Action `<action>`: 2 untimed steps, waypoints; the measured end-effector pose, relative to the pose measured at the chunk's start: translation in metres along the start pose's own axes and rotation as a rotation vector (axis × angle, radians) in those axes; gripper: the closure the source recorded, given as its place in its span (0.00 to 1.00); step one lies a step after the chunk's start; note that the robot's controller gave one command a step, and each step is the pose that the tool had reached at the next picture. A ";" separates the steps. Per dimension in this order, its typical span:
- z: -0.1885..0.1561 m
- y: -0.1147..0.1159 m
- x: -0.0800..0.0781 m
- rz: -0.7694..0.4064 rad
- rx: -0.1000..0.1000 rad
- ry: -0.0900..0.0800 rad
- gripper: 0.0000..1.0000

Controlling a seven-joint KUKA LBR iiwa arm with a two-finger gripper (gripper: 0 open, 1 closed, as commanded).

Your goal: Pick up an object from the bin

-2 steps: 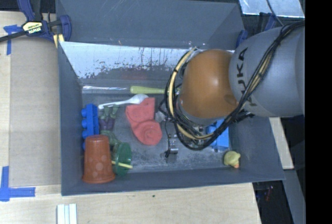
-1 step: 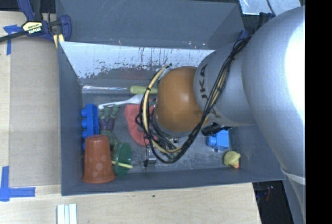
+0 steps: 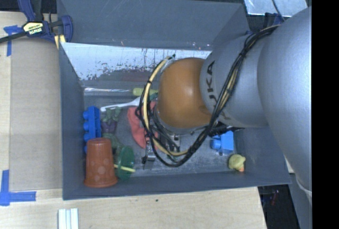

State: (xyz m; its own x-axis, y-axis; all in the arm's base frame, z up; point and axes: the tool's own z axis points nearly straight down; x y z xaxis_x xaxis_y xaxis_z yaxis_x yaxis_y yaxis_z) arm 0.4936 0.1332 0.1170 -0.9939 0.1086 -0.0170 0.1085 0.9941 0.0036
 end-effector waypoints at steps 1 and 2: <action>0.011 -0.023 -0.054 -0.411 0.000 0.008 0.00; 0.027 -0.033 -0.057 -0.428 -0.001 0.007 0.00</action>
Offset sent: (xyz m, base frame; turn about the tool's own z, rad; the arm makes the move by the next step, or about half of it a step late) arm 0.0548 -0.0503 -0.0470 0.0176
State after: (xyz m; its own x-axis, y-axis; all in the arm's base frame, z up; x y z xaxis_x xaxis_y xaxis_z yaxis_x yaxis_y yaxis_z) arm 0.5476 0.0947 0.0909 -0.9495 -0.3135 -0.0100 -0.3135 0.9496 -0.0012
